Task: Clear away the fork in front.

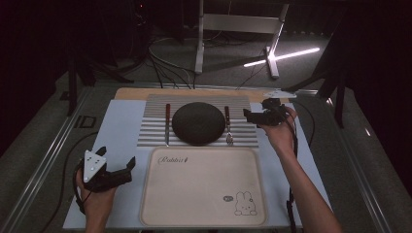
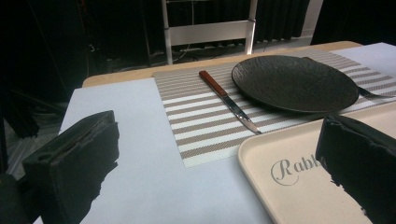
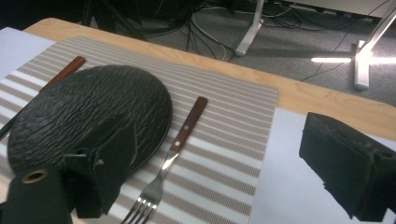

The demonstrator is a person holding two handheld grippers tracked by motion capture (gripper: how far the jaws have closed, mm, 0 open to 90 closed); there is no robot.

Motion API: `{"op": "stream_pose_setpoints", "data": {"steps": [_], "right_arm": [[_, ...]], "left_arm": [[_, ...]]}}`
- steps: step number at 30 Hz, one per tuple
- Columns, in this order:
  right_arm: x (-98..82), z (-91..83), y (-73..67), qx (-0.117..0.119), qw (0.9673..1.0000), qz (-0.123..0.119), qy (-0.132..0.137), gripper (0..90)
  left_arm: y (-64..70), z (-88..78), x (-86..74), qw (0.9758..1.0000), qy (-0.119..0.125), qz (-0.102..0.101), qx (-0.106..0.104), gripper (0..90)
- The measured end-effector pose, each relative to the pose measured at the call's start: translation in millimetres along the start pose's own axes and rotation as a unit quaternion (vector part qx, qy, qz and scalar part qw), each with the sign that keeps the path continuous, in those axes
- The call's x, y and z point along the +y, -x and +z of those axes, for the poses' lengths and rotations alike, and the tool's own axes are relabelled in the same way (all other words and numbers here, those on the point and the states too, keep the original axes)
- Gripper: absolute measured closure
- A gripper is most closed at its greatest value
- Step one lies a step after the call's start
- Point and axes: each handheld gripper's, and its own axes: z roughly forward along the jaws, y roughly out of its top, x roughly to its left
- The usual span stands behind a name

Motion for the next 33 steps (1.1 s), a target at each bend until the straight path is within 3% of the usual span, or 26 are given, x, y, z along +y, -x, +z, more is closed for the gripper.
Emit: {"op": "stream_pose_setpoints", "data": {"steps": [14, 33], "right_arm": [[-4.5, 32.7, 10.2, -0.008, 0.9998, 0.015, -0.01, 11.4], [-19.6, 83.6, -0.2, -0.005, 0.9979, 0.037, -0.052, 11.5]], "left_arm": [[0.0, 1.3, -0.6, 1.0, -0.002, 0.0, -0.002, 0.1], [-0.2, -0.3, -1.1, 1.0, -0.002, 0.0, -0.001, 0.0]]}}
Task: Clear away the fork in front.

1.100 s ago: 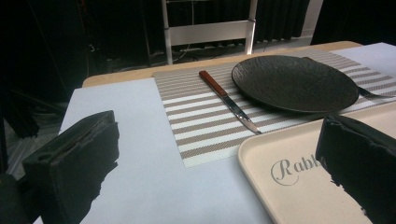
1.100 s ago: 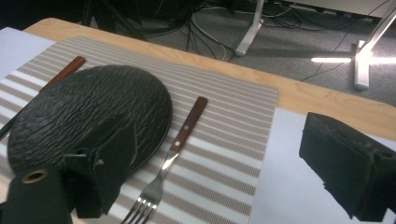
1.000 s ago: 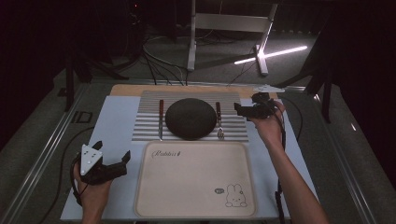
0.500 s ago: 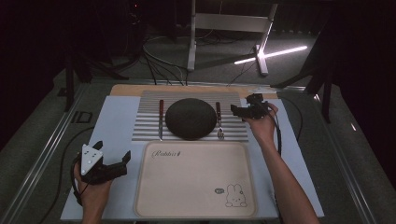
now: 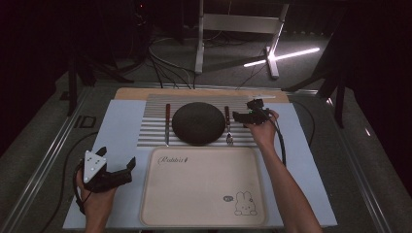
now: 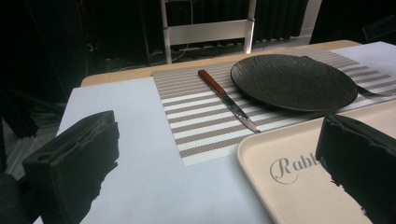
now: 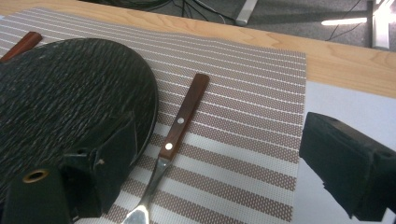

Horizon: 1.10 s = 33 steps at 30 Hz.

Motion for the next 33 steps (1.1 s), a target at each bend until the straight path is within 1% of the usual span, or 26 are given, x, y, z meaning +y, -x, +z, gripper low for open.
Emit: {"op": "stream_pose_setpoints", "data": {"steps": [6, 17, 22, 30, 33], "right_arm": [[0.4, 8.3, 0.3, 0.0, 1.0, 0.009, -0.003, 11.5], [-1.7, 19.8, -5.8, 0.003, 0.9999, 0.011, -0.008, 11.5], [-4.2, 25.5, -7.0, 0.002, 0.9998, 0.015, -0.015, 11.5], [-9.4, 36.6, -6.4, -0.001, 0.999, 0.028, -0.036, 12.1], [-11.5, 40.7, -6.5, -0.003, 0.9986, 0.032, -0.041, 13.6]], "left_arm": [[0.0, -0.3, -0.5, 1.0, 0.0, -0.001, 0.0, 0.1], [0.4, -0.5, -0.5, 1.0, 0.0, 0.0, -0.002, 0.1], [0.0, -0.9, -0.6, 1.0, 0.001, 0.0, -0.002, 0.0], [-0.4, -1.6, -0.6, 1.0, 0.003, -0.002, -0.002, 0.0], [-0.6, -1.9, -0.7, 1.0, 0.003, -0.003, -0.001, 0.0]]}}
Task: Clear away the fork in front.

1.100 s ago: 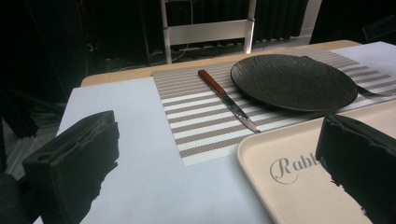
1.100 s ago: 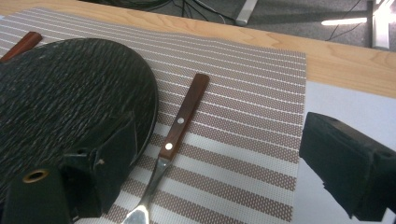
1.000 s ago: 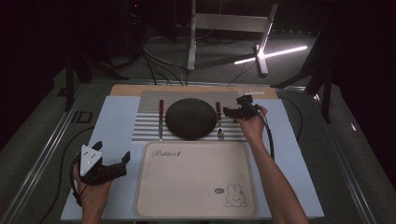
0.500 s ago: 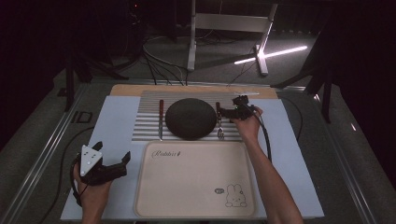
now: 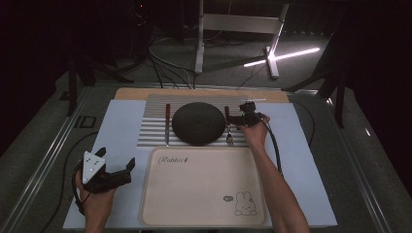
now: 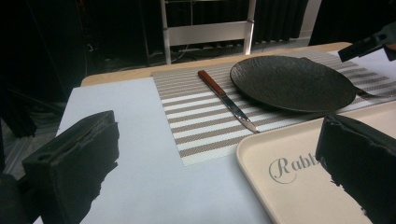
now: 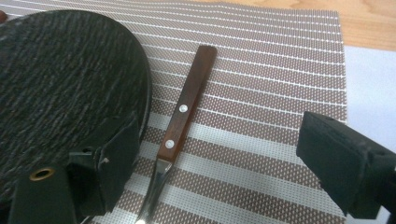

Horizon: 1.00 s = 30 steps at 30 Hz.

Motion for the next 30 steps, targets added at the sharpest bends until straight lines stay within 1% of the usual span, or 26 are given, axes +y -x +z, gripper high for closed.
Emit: {"op": "stream_pose_setpoints", "data": {"steps": [4, 12, 15, 18, 22, 25, 27, 30], "right_arm": [[-2.1, 6.9, 0.1, -0.001, 0.9999, 0.009, -0.01, 13.9], [-4.5, 18.6, -1.0, -0.006, 0.9995, 0.02, -0.023, 16.3], [-5.1, 21.0, -1.3, -0.008, 0.9993, 0.026, -0.024, 20.3], [-5.5, 23.0, -1.2, -0.012, 0.9992, 0.026, -0.029, 23.5], [-5.8, 23.9, 0.3, 0.001, 0.9989, 0.039, -0.028, 24.7], [-6.0, 24.7, -0.9, 0.001, 0.999, 0.034, -0.03, 25.4], [-5.6, 24.4, -1.7, 0.002, 0.9991, 0.031, -0.03, 29.9], [-6.3, 23.6, -3.1, -0.014, 0.9993, 0.013, -0.033, 35.9]], "left_arm": [[-0.6, -0.6, -0.1, 1.0, 0.001, -0.002, 0.0, 0.1], [-1.5, -1.6, -0.2, 1.0, 0.002, -0.005, 0.001, 0.1], [-1.8, -1.6, -0.3, 1.0, 0.002, -0.005, 0.001, 0.0], [-1.8, -1.8, -0.4, 1.0, 0.002, -0.005, 0.001, 0.0], [-1.6, -1.5, -0.5, 1.0, 0.001, -0.004, 0.0, 0.1], [-1.5, -1.4, -0.5, 1.0, 0.001, -0.004, 0.0, 0.0], [-1.6, -1.5, -0.4, 1.0, 0.001, -0.003, 0.001, 0.0], [-1.6, -1.6, -0.5, 1.0, 0.002, -0.004, 0.0, 0.1]]}}
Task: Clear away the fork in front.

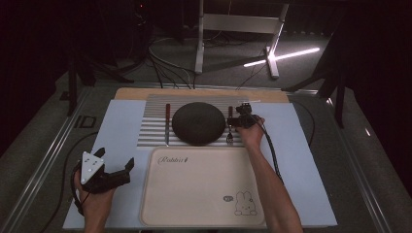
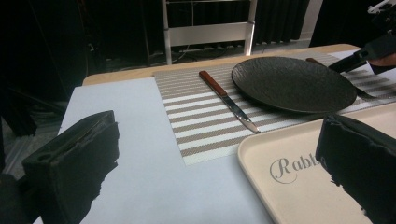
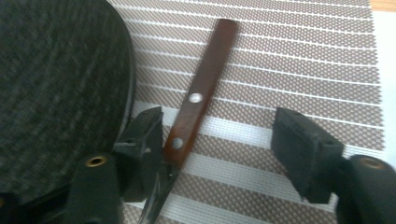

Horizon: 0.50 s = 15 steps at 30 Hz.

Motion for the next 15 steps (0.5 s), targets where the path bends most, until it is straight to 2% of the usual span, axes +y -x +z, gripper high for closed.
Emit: {"op": "stream_pose_setpoints", "data": {"steps": [2, 4, 6, 9, 13, 15], "right_arm": [[-0.7, -0.2, -0.2, 0.001, 1.0, -0.004, 0.0, 35.4], [0.1, -0.9, 0.2, 0.018, 0.9998, 0.008, 0.003, 34.1], [0.8, -0.1, -1.3, 0.023, 0.9996, 0.013, 0.004, 34.5], [0.5, 1.4, -3.8, 0.011, 0.9999, -0.002, 0.001, 38.7], [1.0, 0.1, -1.2, 0.011, 0.9999, 0.004, -0.002, 43.0], [0.7, -1.0, -2.2, 0.0, 1.0, -0.007, -0.005, 49.6]], "left_arm": [[0.1, 0.1, -0.1, 1.0, -0.001, 0.001, 0.0, 0.1], [0.4, 1.0, -0.3, 1.0, -0.002, 0.001, 0.0, 0.0], [0.9, 1.0, -0.2, 1.0, -0.002, 0.002, 0.0, 0.1], [0.8, 0.5, -0.1, 1.0, -0.002, 0.003, 0.0, 0.1], [0.0, 0.5, -0.3, 1.0, -0.002, 0.001, 0.001, 0.0], [0.3, 0.6, -0.3, 1.0, -0.002, 0.002, 0.002, 0.0]]}}
